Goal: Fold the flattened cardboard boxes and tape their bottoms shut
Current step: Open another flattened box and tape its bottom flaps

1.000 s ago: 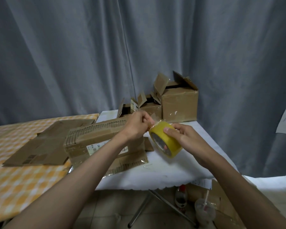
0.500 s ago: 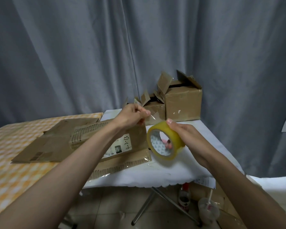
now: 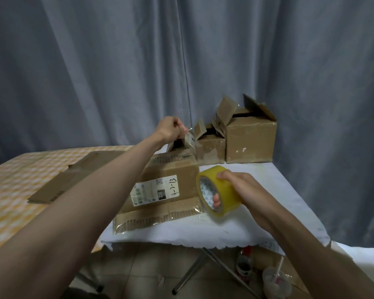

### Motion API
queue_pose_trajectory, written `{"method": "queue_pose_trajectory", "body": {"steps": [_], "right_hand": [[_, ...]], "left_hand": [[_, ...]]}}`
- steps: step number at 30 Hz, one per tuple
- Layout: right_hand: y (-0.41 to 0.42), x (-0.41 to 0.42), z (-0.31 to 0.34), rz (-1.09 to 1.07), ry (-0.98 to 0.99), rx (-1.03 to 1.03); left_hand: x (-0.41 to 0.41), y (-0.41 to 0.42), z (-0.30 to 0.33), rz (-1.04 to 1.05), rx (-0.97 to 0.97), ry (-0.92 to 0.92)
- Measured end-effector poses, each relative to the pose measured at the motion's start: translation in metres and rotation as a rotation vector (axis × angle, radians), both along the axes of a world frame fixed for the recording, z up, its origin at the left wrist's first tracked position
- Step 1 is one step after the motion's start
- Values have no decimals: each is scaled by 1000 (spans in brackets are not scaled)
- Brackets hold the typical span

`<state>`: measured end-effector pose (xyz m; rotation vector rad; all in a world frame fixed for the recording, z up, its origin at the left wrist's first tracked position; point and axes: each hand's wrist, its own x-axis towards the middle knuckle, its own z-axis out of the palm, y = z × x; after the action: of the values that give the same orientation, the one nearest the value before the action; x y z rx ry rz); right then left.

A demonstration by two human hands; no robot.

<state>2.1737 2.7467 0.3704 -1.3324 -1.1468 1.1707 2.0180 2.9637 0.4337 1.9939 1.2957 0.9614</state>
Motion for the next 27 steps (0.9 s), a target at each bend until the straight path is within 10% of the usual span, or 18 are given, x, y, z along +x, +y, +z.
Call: {"method": "queue_pose_trajectory", "body": {"steps": [27], "right_hand": [[32, -11, -40, 161, 87, -100]], "left_hand": [[16, 50, -70, 5, 141, 506]]}}
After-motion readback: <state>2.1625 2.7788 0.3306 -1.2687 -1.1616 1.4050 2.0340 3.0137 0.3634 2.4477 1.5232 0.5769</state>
